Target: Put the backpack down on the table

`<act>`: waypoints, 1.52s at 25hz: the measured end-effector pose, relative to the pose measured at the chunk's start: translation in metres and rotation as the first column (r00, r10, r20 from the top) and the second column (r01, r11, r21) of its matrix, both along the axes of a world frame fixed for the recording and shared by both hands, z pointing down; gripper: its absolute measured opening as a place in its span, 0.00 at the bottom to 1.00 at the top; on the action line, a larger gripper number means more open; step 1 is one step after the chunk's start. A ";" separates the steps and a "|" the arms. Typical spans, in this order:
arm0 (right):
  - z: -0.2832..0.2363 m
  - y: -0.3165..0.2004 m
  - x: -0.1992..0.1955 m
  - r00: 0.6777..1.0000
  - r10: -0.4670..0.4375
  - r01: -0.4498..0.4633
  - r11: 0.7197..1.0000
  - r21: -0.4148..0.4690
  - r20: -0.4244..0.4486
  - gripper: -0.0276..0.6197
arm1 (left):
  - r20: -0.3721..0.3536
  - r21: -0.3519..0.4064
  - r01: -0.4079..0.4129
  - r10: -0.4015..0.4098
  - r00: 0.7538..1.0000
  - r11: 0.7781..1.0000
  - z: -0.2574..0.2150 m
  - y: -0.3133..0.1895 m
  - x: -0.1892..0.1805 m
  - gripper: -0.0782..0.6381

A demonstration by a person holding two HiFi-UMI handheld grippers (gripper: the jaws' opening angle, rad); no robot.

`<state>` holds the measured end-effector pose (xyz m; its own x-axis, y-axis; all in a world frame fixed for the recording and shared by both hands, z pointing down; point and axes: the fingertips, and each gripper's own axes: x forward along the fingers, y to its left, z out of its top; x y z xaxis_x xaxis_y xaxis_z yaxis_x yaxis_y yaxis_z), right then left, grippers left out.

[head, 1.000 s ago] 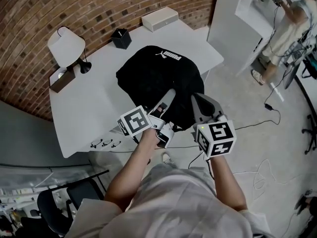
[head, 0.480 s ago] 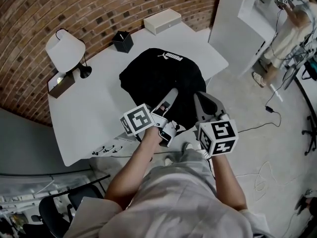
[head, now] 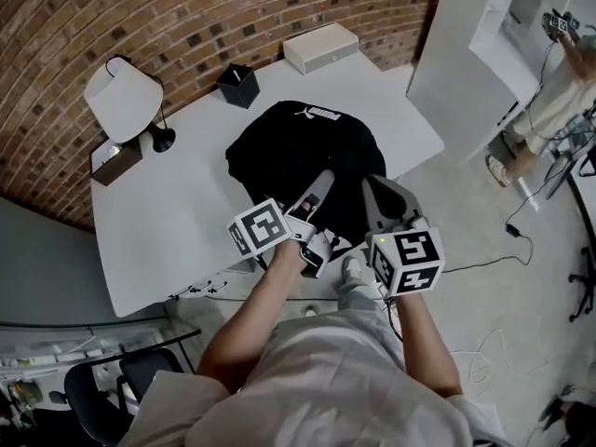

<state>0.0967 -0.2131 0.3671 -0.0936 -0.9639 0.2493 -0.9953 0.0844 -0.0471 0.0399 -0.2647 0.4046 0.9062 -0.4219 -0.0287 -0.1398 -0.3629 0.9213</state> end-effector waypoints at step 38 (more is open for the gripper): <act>0.072 -0.180 0.087 0.959 -0.281 0.281 0.951 -0.131 0.018 0.05 | 0.078 -0.127 0.365 -0.357 0.931 0.922 0.098 -0.167 0.084 0.31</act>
<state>0.1839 -0.3926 0.4394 -0.3559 -0.8572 0.3722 -0.9321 0.3542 -0.0754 0.1241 -0.4321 0.5027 0.6902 -0.7172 0.0963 -0.2872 -0.1494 0.9461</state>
